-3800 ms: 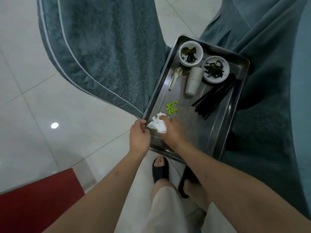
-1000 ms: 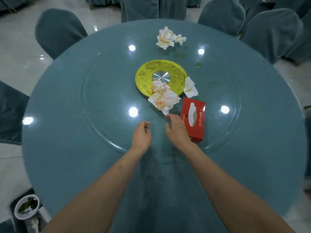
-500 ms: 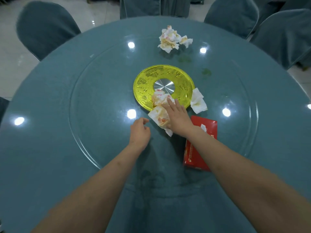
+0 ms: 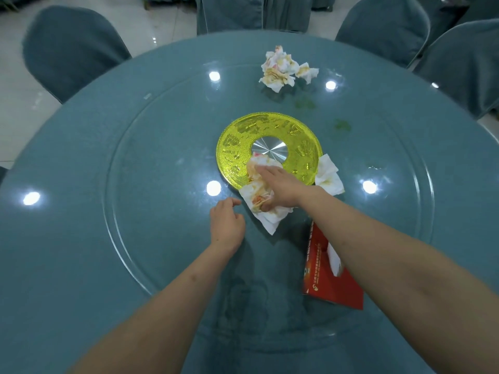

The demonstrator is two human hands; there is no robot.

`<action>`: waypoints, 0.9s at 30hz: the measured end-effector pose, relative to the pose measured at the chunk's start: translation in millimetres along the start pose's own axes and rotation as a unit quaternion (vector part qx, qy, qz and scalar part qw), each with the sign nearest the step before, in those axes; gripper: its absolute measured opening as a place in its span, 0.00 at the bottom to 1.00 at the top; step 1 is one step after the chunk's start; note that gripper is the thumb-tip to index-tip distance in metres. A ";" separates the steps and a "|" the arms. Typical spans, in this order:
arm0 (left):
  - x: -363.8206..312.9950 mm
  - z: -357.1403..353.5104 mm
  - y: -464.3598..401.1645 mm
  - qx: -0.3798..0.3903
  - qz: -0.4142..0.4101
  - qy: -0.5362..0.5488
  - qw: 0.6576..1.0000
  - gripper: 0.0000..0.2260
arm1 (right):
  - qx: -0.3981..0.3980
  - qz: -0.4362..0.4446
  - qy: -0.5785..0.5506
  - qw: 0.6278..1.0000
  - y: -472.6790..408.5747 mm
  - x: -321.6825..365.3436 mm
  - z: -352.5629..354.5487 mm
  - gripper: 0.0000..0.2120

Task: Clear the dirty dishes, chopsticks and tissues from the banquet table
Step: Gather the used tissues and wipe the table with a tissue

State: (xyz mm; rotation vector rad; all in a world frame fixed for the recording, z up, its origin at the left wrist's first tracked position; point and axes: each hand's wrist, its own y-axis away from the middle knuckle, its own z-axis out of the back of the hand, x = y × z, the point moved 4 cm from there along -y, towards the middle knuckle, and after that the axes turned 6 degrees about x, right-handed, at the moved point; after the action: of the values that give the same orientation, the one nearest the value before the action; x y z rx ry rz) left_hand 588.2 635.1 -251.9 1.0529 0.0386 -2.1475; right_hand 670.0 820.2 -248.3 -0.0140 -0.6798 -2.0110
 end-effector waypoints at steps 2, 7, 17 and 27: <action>1.5 -1.2 -0.4 -0.003 0.001 -0.009 1.000 0.19 | -0.011 -0.009 0.011 1.000 -1.3 0.9 -0.9 0.59; 1.2 -1.3 0.8 -0.003 -0.004 -0.019 1.000 0.18 | -0.036 -0.015 0.034 0.999 1.2 4.1 -7.5 0.37; -5.5 -2.8 1.5 -0.003 0.004 -0.020 1.000 0.17 | -0.177 -0.063 -0.075 0.979 42.6 10.1 15.6 0.10; -34.8 -31.4 8.9 0.047 0.015 -0.051 0.998 0.25 | -0.205 -0.212 -0.116 0.948 73.2 -74.3 21.0 0.06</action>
State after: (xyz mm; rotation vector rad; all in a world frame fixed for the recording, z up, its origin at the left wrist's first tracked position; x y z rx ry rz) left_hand 628.7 659.6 -246.1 0.9885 -0.1258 -2.1901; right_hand 762.7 862.7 -218.1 -0.3847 -0.4165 -2.5673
